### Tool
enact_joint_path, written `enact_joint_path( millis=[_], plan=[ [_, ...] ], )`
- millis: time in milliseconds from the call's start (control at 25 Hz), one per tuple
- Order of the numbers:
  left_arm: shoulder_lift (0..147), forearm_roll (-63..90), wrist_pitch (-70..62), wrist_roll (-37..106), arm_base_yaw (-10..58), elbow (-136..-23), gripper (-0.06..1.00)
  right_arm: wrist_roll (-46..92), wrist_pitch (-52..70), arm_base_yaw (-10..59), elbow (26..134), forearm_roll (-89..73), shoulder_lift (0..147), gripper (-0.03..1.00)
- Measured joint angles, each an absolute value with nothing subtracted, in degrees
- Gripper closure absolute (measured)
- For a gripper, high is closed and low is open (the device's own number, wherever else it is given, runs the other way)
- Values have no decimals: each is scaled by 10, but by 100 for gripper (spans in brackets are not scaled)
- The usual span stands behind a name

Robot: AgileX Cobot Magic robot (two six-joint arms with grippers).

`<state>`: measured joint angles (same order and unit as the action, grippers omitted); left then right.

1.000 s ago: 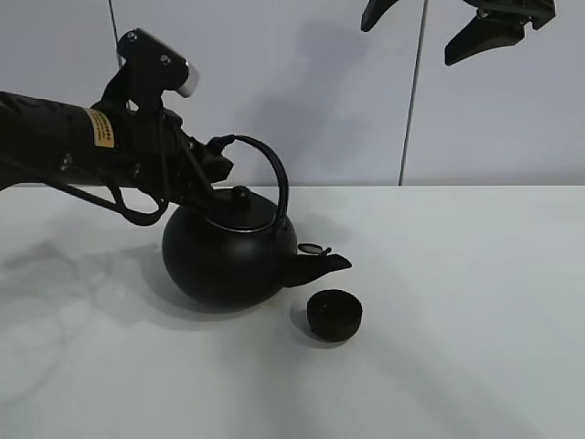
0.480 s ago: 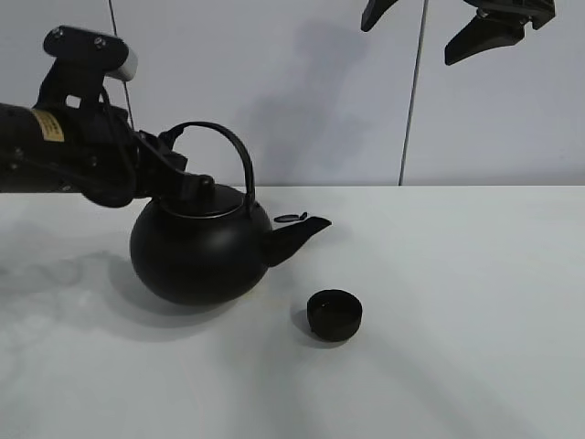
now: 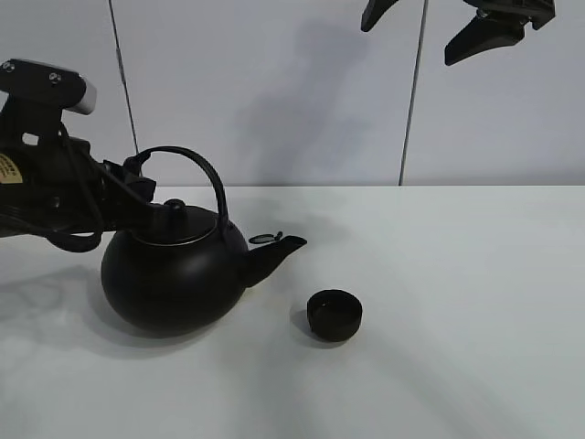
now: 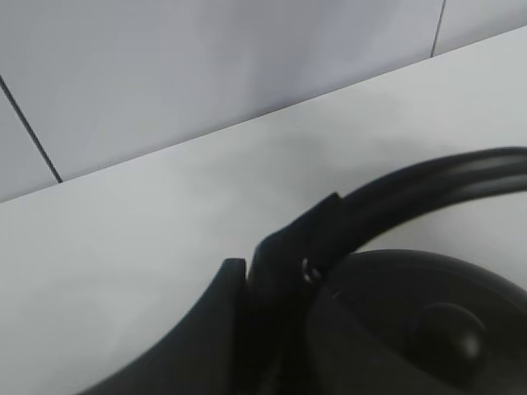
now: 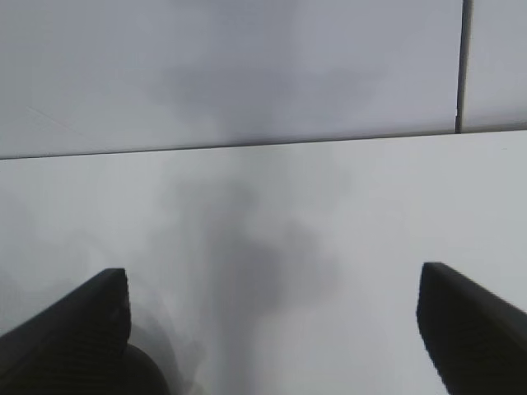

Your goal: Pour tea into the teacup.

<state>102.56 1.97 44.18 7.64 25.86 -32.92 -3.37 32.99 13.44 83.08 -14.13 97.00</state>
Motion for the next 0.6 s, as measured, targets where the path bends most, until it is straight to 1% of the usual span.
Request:
enact_joint_path(
  millis=[600],
  plan=[
    [1026,33,480,71,259,-290,84,-34,330,134,831,-141,970,31]
  ],
)
